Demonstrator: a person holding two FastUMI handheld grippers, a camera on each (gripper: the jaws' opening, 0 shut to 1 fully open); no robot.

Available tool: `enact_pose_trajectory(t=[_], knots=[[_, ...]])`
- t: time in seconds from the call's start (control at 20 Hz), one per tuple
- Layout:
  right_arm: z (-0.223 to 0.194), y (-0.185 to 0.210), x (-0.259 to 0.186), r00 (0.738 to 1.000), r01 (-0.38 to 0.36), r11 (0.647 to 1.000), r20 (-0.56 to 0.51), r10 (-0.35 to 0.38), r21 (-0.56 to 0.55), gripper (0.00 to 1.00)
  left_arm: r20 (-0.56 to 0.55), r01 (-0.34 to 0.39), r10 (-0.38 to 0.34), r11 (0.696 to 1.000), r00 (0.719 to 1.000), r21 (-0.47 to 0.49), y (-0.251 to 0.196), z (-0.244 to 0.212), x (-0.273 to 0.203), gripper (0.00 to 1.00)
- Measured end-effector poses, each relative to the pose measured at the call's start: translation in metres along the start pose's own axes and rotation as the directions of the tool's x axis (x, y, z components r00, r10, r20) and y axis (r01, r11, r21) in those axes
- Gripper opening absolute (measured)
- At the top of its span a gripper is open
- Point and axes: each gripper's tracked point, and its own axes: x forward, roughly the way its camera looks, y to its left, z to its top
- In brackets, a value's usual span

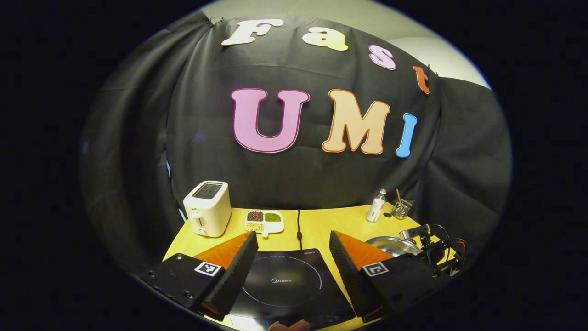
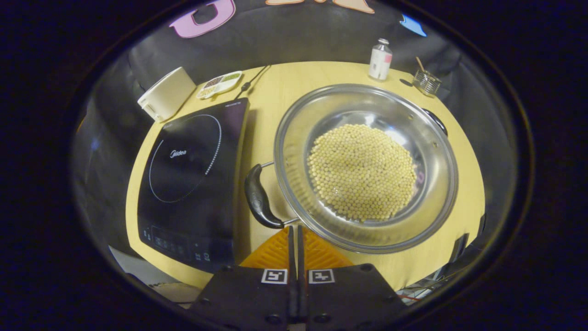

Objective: First push the handle of the pot to place it horizontally, then grasp the pot with both hands and set it on the induction cooktop.

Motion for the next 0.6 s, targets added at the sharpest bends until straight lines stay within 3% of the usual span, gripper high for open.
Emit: enact_pose_trajectory(t=[0.6], knots=[[0.024,0.022,0.009,0.999,-0.019,0.996,0.027,0.017,0.081,0.02,0.005,-0.013,0.013,1.000,1.000,0.022,0.006,0.002,-0.015,0.96]])
